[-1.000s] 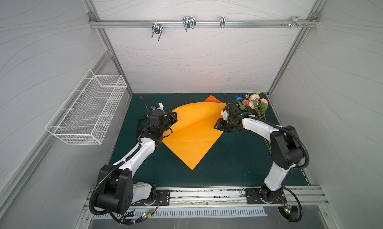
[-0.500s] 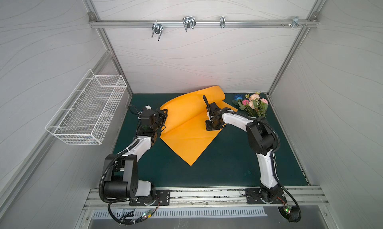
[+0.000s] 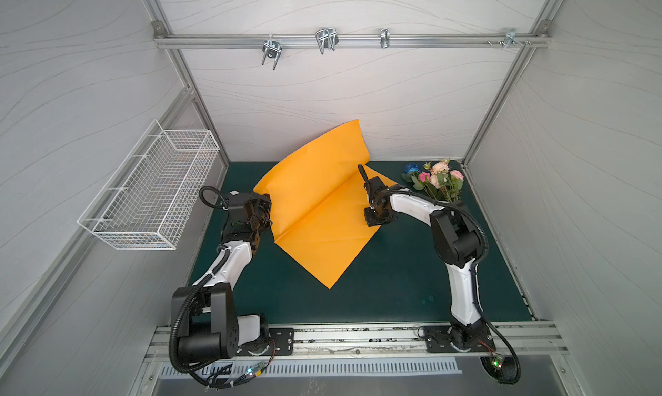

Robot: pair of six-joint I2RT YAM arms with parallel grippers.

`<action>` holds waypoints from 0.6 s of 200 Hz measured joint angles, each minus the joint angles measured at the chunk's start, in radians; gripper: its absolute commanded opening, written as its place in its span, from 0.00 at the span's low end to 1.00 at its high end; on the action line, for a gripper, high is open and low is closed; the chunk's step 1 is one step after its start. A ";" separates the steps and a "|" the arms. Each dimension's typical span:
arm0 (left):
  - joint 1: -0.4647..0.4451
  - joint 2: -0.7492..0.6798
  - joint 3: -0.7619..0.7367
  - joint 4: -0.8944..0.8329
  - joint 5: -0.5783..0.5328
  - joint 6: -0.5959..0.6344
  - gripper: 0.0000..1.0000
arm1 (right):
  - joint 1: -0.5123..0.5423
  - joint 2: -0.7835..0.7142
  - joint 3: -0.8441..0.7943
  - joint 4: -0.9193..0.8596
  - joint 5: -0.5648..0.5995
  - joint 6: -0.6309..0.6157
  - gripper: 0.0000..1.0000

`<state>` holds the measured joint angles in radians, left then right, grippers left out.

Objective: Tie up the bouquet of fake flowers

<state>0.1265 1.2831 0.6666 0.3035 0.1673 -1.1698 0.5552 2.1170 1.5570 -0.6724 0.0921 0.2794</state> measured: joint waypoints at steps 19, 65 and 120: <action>0.002 -0.010 -0.020 -0.046 -0.033 0.002 0.00 | -0.013 -0.024 -0.037 0.001 0.011 0.000 0.45; 0.023 -0.026 -0.028 -0.109 -0.086 0.041 0.00 | -0.031 -0.102 -0.148 -0.008 0.032 0.002 0.45; 0.044 0.059 0.027 -0.137 -0.085 0.088 0.00 | -0.053 -0.240 -0.335 -0.042 0.020 0.033 0.45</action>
<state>0.1703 1.3418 0.6937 0.1661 0.0818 -1.0821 0.5026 1.8767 1.2217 -0.7143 0.1120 0.3126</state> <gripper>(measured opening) 0.051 0.452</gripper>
